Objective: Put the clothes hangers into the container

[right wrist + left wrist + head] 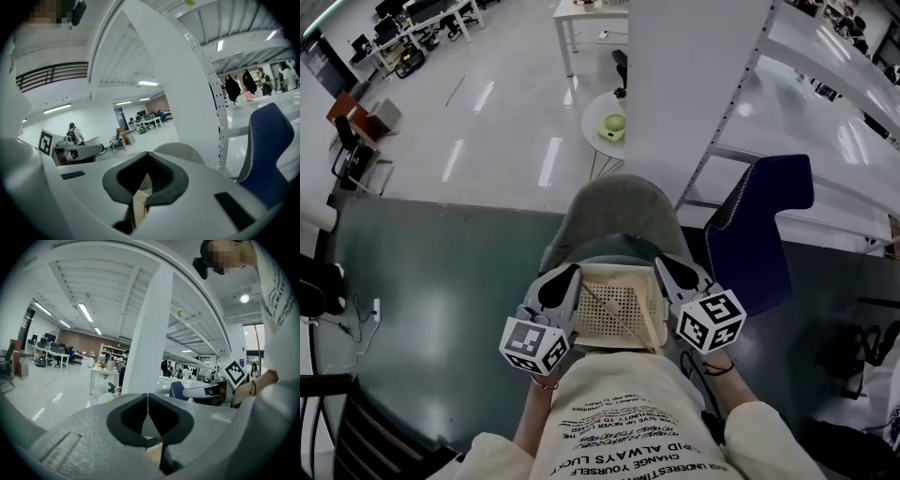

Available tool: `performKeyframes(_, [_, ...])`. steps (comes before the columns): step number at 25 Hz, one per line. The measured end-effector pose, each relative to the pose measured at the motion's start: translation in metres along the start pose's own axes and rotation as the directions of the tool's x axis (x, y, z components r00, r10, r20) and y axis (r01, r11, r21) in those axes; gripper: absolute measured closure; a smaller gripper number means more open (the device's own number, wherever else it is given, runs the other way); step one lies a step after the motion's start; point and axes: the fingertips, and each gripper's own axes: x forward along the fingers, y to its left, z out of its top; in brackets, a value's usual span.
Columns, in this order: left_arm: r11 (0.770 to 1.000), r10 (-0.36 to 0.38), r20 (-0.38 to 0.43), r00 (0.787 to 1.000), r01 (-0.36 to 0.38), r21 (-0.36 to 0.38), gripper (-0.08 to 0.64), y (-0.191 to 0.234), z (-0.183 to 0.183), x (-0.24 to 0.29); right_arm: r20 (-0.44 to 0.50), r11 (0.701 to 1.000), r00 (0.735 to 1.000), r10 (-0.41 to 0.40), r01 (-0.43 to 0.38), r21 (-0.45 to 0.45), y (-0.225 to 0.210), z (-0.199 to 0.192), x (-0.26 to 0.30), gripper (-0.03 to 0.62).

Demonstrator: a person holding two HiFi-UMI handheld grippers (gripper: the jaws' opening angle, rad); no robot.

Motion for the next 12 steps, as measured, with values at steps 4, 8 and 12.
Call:
performKeyframes(4, [0.999, 0.037, 0.046, 0.998, -0.038, 0.019, 0.534, 0.008, 0.020, -0.004, 0.070, 1.000, 0.998, 0.002, -0.002, 0.006, 0.000, 0.029, -0.008, 0.589])
performKeyframes(8, [0.997, 0.066, 0.082, 0.994, -0.069, 0.042, 0.534, 0.017, 0.038, -0.009, 0.124, 1.000, 0.992, -0.006, 0.004, 0.013, -0.001, 0.049, -0.016, 0.589])
performKeyframes(12, [0.994, 0.084, 0.109, 0.990, -0.091, 0.059, 0.534, 0.021, 0.049, -0.015, 0.165, 1.000, 0.986, -0.009, 0.011, -0.013, 0.002, 0.062, -0.024, 0.589])
